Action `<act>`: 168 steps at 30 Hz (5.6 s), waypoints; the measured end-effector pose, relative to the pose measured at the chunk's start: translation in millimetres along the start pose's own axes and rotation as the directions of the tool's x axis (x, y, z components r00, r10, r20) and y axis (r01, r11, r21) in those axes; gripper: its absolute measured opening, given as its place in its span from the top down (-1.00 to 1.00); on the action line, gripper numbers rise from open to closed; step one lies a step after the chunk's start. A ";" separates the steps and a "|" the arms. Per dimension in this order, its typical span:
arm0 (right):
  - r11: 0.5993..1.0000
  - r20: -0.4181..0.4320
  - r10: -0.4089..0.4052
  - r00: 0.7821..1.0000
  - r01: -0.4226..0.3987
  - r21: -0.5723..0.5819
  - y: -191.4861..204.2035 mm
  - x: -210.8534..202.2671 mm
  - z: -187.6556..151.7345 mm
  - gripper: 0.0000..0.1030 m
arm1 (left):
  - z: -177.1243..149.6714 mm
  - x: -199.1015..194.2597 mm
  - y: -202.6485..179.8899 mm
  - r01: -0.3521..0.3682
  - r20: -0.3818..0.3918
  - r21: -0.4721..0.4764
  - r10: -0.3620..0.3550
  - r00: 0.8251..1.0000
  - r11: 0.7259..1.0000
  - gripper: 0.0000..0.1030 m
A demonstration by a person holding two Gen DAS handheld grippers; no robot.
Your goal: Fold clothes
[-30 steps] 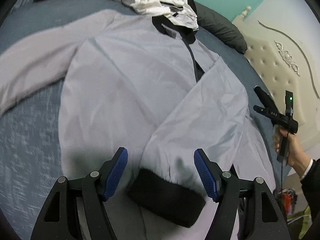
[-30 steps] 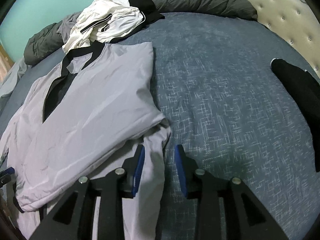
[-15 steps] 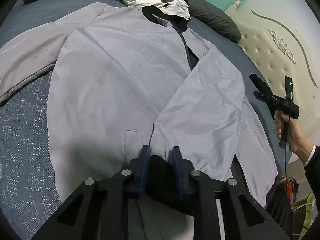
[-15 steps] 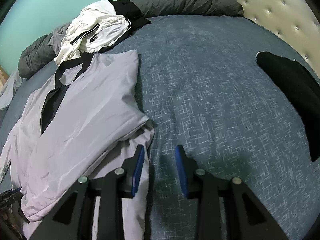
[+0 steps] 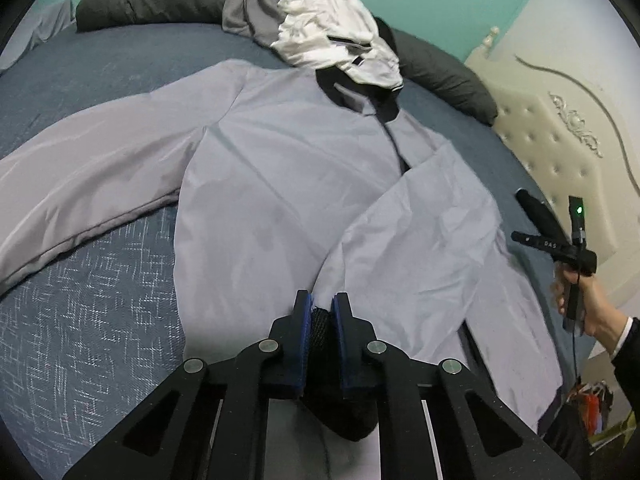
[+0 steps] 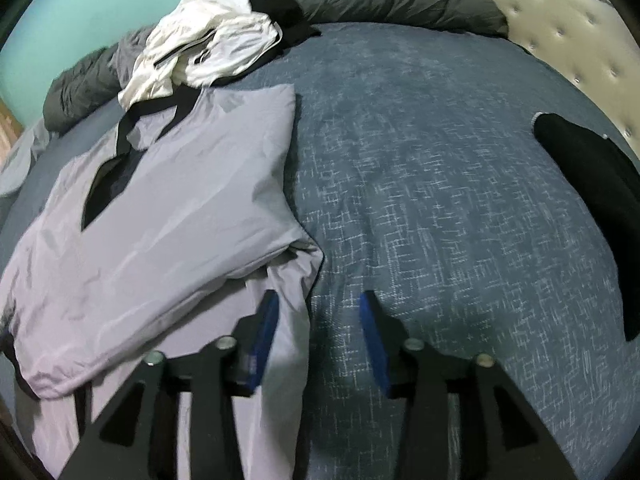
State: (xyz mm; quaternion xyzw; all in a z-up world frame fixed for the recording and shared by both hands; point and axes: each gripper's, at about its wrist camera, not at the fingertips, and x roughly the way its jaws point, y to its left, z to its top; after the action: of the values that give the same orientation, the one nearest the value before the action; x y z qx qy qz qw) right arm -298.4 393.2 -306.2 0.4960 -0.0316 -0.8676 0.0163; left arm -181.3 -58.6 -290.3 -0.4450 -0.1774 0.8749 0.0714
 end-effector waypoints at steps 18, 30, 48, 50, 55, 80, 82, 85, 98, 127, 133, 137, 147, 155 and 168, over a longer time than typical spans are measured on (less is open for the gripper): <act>0.984 0.024 -0.073 0.997 0.076 -0.160 15.5 53.4 25.2 0.75 | -16.0 33.7 -39.4 0.014 -0.067 0.117 -0.006 0.998 0.993 0.05; 0.965 0.052 -0.131 0.990 0.139 -0.221 12.8 56.3 23.1 0.90 | -30.1 53.8 -49.7 -0.015 -0.117 0.181 0.036 0.992 0.983 0.06; 0.995 0.104 0.104 0.989 -0.103 -0.012 16.1 10.6 44.1 0.47 | -33.4 54.8 -52.4 -0.008 -0.126 0.156 0.028 0.992 0.988 0.05; 0.995 0.076 0.103 0.992 -0.101 -0.024 26.8 25.7 45.5 0.47 | -33.5 55.1 -51.6 -0.003 -0.128 0.154 0.023 0.991 0.988 0.06; 0.998 0.014 0.052 0.999 -0.052 -0.021 25.5 57.4 33.3 0.73 | -33.1 55.9 -49.4 0.007 -0.134 0.149 0.013 0.991 0.989 0.06; 0.927 0.175 0.334 0.926 -0.356 0.120 92.7 -49.0 -55.9 0.66 | -34.6 1.2 -23.0 -0.007 -0.047 -0.019 0.006 0.999 1.000 -0.12; 0.908 0.184 0.368 0.911 -0.395 0.141 97.7 -56.5 -68.1 0.66 | -35.0 -10.3 -11.2 -0.018 -0.033 -0.065 0.016 0.999 0.998 -0.12; 0.892 0.187 0.402 0.896 -0.430 0.142 107.3 -65.1 -80.9 0.66 | -31.1 -31.3 10.6 -0.043 -0.020 -0.132 0.041 0.999 0.990 -0.15; 0.867 0.213 0.462 0.861 -0.489 0.095 114.8 -78.5 -91.8 0.23 | -28.6 -134.8 187.0 -0.304 -0.060 -0.446 0.311 0.948 0.842 -0.37; 0.861 0.219 0.470 0.855 -0.498 0.098 120.7 -63.9 -92.1 0.23 | -49.1 -154.2 325.7 -0.230 0.065 -0.762 0.424 0.903 0.606 0.37; 0.857 0.213 0.475 0.854 -0.503 0.107 117.9 -61.2 -91.0 0.23 | -13.1 -172.3 301.3 -0.201 0.168 -0.708 0.438 0.883 0.677 0.46; 0.856 0.215 0.475 0.853 -0.505 0.112 113.4 -61.5 -90.5 0.23 | 26.7 -180.3 268.3 -0.175 0.237 -0.637 0.407 0.882 0.751 0.50; 0.900 0.202 0.399 0.894 -0.424 0.100 98.1 -66.6 -86.7 0.17 | 98.6 -199.2 158.3 -0.092 0.345 -0.423 0.254 0.904 0.901 0.52; 0.891 0.244 0.384 0.891 -0.427 0.153 60.3 -76.2 -90.3 0.14 | 183.8 -153.2 44.6 0.002 0.343 -0.243 0.084 0.936 0.970 0.52; 0.861 0.287 0.391 0.874 -0.458 0.221 19.8 -86.1 -92.1 0.13 | 179.8 -45.7 -195.8 0.234 0.096 0.156 -0.251 0.963 0.960 0.52</act>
State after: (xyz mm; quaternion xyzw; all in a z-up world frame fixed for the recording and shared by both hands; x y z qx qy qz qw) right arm -175.4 374.9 -277.4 0.3688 -0.2657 -0.8807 0.1334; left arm -305.1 65.6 -85.4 -0.3626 -0.1711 0.8941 0.1996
